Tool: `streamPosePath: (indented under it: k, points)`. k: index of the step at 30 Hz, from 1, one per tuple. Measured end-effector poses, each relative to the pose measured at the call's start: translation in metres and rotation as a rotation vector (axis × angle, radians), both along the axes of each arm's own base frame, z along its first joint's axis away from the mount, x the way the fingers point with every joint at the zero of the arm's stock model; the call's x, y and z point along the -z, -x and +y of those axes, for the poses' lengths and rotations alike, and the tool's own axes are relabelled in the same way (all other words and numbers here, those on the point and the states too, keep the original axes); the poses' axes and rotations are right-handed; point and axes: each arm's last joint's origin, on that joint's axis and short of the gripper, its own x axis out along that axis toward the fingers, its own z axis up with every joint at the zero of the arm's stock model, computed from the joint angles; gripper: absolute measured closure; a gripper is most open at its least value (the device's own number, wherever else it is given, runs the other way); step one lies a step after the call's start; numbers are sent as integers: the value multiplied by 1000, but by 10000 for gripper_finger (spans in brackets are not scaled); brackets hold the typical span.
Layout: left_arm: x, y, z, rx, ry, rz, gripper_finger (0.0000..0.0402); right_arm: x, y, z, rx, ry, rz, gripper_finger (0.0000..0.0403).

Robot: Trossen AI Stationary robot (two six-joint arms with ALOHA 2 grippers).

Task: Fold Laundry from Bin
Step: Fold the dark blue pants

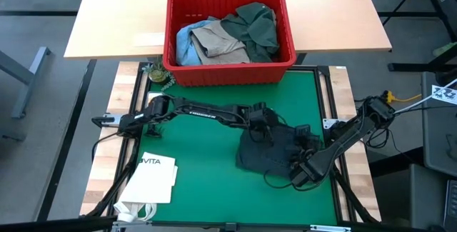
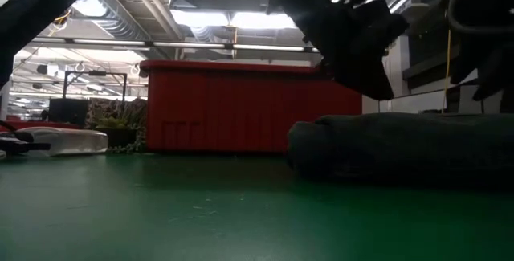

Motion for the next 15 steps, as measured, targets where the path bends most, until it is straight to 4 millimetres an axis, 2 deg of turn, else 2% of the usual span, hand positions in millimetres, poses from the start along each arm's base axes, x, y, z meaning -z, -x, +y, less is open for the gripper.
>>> streamPosePath:
  k: [5, 15]
  points:
    - [18, 1, 10, -34, -16, -39, 310, 12, 2, -2, -7, 5, -19, 223]
    - [68, 21, 33, -101, -10, 68, 310, 54, 15, -12, 11, -65, -40, 223]
